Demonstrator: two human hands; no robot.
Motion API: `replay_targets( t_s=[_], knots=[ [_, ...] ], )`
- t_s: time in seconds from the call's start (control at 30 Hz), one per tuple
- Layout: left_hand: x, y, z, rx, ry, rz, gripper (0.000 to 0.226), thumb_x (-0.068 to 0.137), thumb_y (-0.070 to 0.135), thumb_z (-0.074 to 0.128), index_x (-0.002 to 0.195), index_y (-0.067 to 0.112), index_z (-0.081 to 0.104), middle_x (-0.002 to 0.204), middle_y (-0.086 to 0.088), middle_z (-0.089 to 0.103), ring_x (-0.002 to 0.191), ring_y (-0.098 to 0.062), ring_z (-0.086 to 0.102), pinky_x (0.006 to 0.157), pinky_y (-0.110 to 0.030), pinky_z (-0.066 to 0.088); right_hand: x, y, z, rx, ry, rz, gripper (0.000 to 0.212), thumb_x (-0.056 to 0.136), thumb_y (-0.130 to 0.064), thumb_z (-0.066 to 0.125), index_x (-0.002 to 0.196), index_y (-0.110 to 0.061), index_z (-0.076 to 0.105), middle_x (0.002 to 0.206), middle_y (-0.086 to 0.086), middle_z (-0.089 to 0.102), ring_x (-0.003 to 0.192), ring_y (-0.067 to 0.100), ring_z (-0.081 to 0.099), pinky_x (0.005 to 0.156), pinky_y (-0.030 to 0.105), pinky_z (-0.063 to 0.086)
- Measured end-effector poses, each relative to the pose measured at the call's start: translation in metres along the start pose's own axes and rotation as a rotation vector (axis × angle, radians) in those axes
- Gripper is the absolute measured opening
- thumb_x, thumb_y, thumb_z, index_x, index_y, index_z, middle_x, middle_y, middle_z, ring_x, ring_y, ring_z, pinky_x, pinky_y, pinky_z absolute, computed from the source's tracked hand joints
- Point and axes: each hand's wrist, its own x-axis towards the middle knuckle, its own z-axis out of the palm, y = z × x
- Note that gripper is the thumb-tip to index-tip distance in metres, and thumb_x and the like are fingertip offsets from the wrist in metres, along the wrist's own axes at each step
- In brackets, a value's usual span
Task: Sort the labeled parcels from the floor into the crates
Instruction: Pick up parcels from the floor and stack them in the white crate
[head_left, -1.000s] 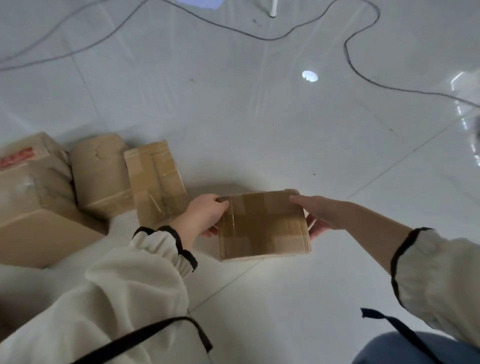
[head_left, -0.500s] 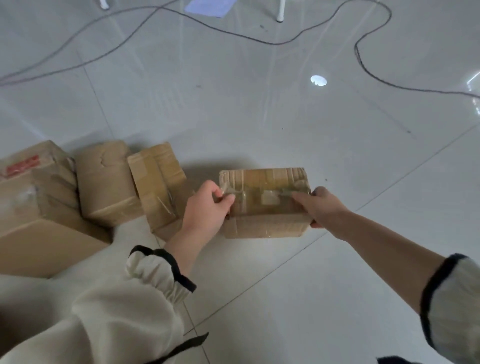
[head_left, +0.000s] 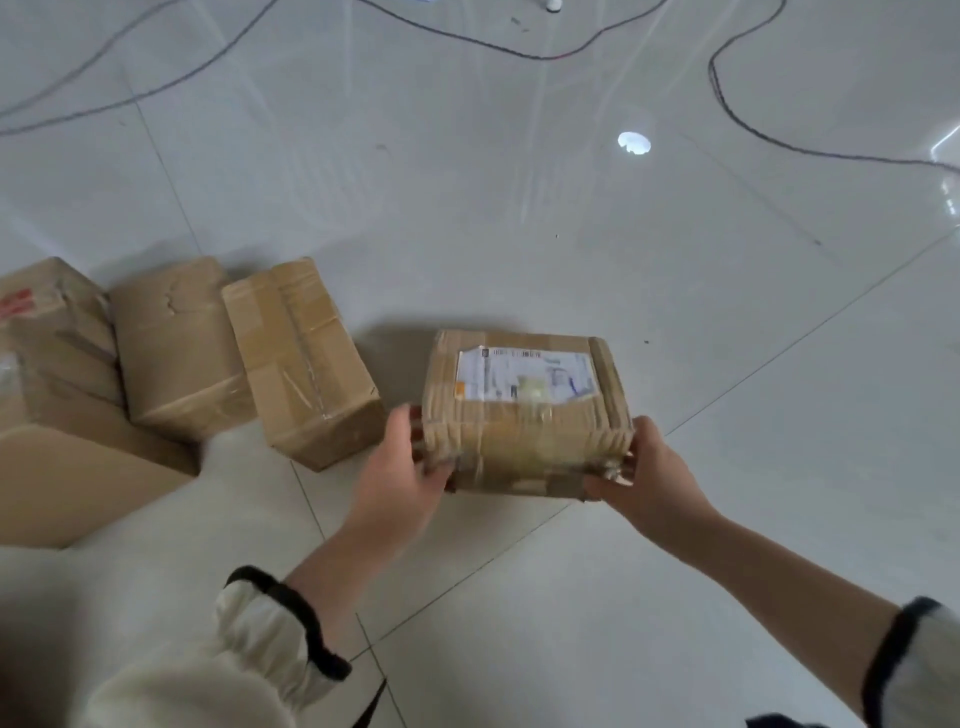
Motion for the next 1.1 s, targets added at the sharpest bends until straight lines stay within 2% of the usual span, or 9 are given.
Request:
replay_targets(
  t_s=[0.23,0.4,0.53,0.63,0.73,0.8,0.87,0.97,1.1],
  knots=[
    [-0.027,-0.040,0.017,0.066,-0.042,-0.053,0.048,0.081,0.004,0.067,0.123,0.013,0.045,0.094,0.018,0.058,0.092,-0.018,0.061,0.082,-0.036,0.052,-0.015,0.040,0.029,-0.043,-0.060,-0.028,0.031,0.080,-0.017,0.069,0.103,-0.013,0.049,0.088,-0.001,0.069,0.083,0.018,0.065,0.073,0.036,0.053],
    [-0.025,-0.039,0.017,0.075,-0.029,-0.073,0.049,0.081,0.004,0.068,0.123,0.013,0.045,0.093,0.015,0.059,0.090,-0.016,0.061,0.075,-0.023,0.049,-0.011,0.041,0.030,-0.054,-0.076,-0.027,0.031,0.079,-0.017,0.069,0.102,-0.015,0.048,0.085,-0.008,0.065,0.076,0.012,0.064,0.063,0.024,0.049],
    [-0.013,-0.037,0.008,0.053,-0.020,-0.156,0.051,0.082,0.002,0.065,0.128,0.016,0.046,0.103,0.007,0.063,0.094,-0.013,0.061,0.067,-0.010,0.041,0.003,0.045,0.009,0.070,-0.269,0.060,0.035,0.076,0.007,0.057,0.099,-0.020,0.057,0.108,-0.002,0.066,0.087,0.019,0.068,0.067,0.025,0.052],
    [-0.006,-0.039,-0.002,0.251,0.014,-0.194,0.055,0.082,0.009,0.065,0.133,0.016,0.046,0.117,-0.004,0.064,0.103,-0.025,0.061,0.083,-0.028,0.046,0.028,0.034,-0.029,0.075,-0.033,0.077,0.030,0.081,0.009,0.052,0.101,-0.013,0.061,0.108,0.001,0.063,0.095,0.020,0.064,0.068,0.021,0.049],
    [-0.017,-0.031,-0.002,0.399,-0.014,-0.389,0.023,0.088,0.015,0.057,0.111,0.013,0.060,0.107,-0.009,0.065,0.097,-0.029,0.062,0.081,-0.034,0.052,0.046,-0.013,-0.049,0.369,0.057,0.000,0.021,0.093,-0.011,0.052,0.112,-0.016,0.060,0.113,-0.002,0.059,0.106,0.020,0.057,0.096,0.035,0.048],
    [-0.025,-0.022,-0.001,0.245,-0.146,-0.573,0.016,0.094,0.017,0.048,0.093,0.011,0.063,0.092,-0.009,0.069,0.081,-0.025,0.065,0.068,-0.030,0.053,0.044,-0.045,-0.042,0.297,-0.073,-0.090,0.026,0.096,-0.025,0.051,0.120,-0.022,0.059,0.117,-0.007,0.059,0.109,0.012,0.055,0.092,0.021,0.047],
    [-0.030,-0.011,-0.001,-0.246,-0.272,-0.719,0.021,0.098,0.018,0.044,0.102,0.008,0.062,0.095,-0.009,0.071,0.078,-0.025,0.068,0.064,-0.028,0.050,0.034,-0.058,-0.028,0.099,-0.197,-0.132,0.025,0.094,-0.028,0.052,0.117,-0.023,0.062,0.111,-0.006,0.064,0.100,0.013,0.060,0.075,0.011,0.045],
    [-0.026,-0.008,-0.009,-0.738,-0.222,-0.723,0.028,0.100,0.022,0.038,0.114,0.009,0.058,0.105,-0.010,0.069,0.089,-0.027,0.067,0.072,-0.035,0.049,0.013,-0.050,-0.017,0.033,-0.147,-0.144,0.019,0.089,-0.016,0.058,0.106,-0.020,0.066,0.099,-0.005,0.068,0.084,0.004,0.064,0.070,0.010,0.046],
    [-0.020,-0.012,-0.013,-0.682,-0.181,-0.581,0.029,0.096,0.034,0.047,0.118,0.020,0.061,0.110,0.001,0.069,0.102,-0.020,0.062,0.095,-0.042,0.046,-0.006,-0.026,0.000,0.275,-0.280,-0.001,0.030,0.084,-0.009,0.065,0.113,-0.019,0.061,0.101,-0.003,0.066,0.084,0.015,0.069,0.074,0.028,0.058]
  ],
)
